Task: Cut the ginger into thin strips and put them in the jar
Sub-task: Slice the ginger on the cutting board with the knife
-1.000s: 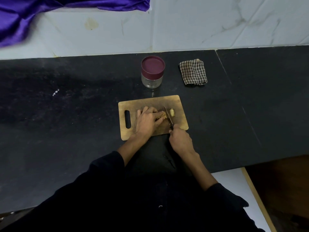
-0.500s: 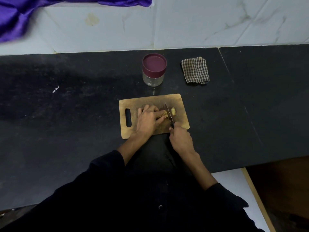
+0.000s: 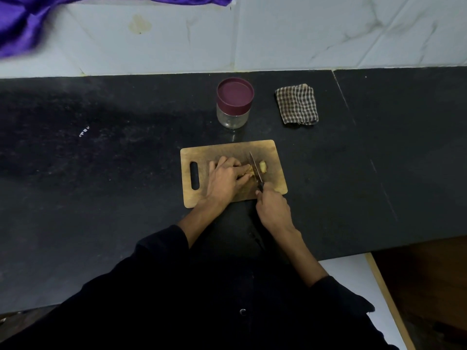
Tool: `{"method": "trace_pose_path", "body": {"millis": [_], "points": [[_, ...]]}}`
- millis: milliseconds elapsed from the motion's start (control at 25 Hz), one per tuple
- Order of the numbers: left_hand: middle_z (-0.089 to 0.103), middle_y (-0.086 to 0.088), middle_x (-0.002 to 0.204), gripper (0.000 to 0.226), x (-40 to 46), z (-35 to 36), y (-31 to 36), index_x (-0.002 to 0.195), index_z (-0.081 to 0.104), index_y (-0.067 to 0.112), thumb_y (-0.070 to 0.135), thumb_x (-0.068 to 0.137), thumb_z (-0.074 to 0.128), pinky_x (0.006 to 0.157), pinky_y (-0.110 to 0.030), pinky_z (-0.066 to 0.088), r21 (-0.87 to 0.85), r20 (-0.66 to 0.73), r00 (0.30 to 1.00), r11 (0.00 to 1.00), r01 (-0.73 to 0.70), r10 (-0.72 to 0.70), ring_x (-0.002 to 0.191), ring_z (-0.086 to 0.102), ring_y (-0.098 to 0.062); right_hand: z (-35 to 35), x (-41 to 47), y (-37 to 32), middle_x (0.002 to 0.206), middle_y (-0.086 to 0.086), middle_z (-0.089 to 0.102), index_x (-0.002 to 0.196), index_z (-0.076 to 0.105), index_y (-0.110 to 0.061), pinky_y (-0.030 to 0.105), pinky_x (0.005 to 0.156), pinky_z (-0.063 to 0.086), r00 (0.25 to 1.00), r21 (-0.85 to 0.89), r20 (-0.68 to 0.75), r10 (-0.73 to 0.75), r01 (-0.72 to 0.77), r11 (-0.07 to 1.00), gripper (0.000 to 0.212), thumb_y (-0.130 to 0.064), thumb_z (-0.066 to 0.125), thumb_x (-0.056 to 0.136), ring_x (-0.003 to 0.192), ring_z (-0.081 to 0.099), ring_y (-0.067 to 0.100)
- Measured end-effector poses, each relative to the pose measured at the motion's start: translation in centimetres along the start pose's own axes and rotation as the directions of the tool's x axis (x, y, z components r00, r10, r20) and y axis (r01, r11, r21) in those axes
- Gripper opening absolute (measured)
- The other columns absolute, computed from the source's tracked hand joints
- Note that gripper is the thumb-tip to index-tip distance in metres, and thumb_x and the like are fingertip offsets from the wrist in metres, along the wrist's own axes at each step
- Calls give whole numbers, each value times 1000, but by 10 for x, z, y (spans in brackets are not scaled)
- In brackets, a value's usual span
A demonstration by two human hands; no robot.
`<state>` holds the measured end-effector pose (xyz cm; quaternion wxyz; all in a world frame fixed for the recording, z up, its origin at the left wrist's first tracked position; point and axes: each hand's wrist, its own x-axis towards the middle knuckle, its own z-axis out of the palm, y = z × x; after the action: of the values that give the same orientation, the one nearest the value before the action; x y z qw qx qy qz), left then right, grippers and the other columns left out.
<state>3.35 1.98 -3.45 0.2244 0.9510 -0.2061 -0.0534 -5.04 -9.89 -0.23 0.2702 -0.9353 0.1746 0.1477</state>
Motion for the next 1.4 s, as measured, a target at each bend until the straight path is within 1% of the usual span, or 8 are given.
{"method": "trace_pose_path", "body": {"millis": [120, 240, 320, 720, 840, 960, 1200, 1400], "points": [[60, 3, 117, 33, 0, 0, 0, 125, 62, 28, 36, 94, 55, 90, -36, 28, 0, 1, 1000, 1000, 1, -1, 107, 45, -18, 2, -1, -3, 99, 11, 65, 113, 45, -13, 47, 76, 51, 1000, -35, -16, 10, -11, 999, 14, -23, 38, 105, 92, 65, 31], [61, 4, 115, 32, 0, 0, 1, 124, 64, 28, 36, 93, 57, 88, -35, 28, -6, -8, 1000, 1000, 4, -4, 106, 45, -18, 7, -3, -8, 103, 14, 66, 113, 42, -10, 38, 68, 38, 999, -115, -43, 28, -32, 993, 13, -18, 34, 106, 95, 65, 35], [61, 3, 115, 33, 1, -1, 1, 124, 63, 28, 36, 93, 57, 88, -35, 28, -8, 1, 1000, 1000, 2, -2, 107, 45, -19, 9, -4, -11, 105, 14, 67, 115, 40, -10, 36, 66, 35, 998, -160, -54, 41, -50, 986, 13, -15, 34, 105, 96, 66, 35], [58, 1, 121, 35, 1, -5, 2, 129, 60, 24, 34, 96, 52, 93, -36, 29, -11, 48, 999, 1000, -23, 23, 113, 43, -19, 5, 11, -22, 103, 12, 67, 117, 42, -9, 36, 67, 42, 997, -178, -48, 54, -62, 982, 16, -14, 37, 103, 92, 67, 29], [59, 1, 121, 35, 3, -4, 3, 128, 61, 24, 34, 95, 54, 93, -35, 28, -5, 40, 999, 1000, -15, 16, 112, 44, -19, 5, 7, -20, 104, 13, 67, 117, 41, -8, 37, 69, 42, 997, -186, -44, 56, -63, 981, 16, -12, 36, 102, 95, 66, 31], [60, 2, 118, 34, 4, 0, 0, 125, 63, 26, 36, 94, 55, 92, -35, 29, -15, 29, 1000, 1000, -2, 3, 110, 45, -18, 6, -4, -12, 109, 17, 66, 116, 42, -7, 42, 74, 45, 997, -197, 8, 81, -78, 977, 16, -9, 36, 101, 99, 65, 36], [60, 5, 118, 33, 5, -1, -2, 125, 62, 30, 39, 94, 54, 91, -33, 28, -12, 55, 998, 1000, 0, 0, 109, 45, -16, -4, -5, 2, 108, 17, 63, 109, 46, -9, 42, 75, 41, 991, -109, 84, 108, -98, 989, 12, -11, 39, 99, 99, 61, 37], [60, 6, 118, 33, 5, -4, -1, 124, 63, 31, 39, 94, 54, 87, -31, 26, -9, 36, 999, 1000, 2, -2, 106, 43, -15, -8, -5, 5, 105, 14, 63, 113, 47, -9, 43, 76, 44, 995, -23, 14, 101, -101, 995, 15, -18, 38, 104, 96, 60, 33]]}}
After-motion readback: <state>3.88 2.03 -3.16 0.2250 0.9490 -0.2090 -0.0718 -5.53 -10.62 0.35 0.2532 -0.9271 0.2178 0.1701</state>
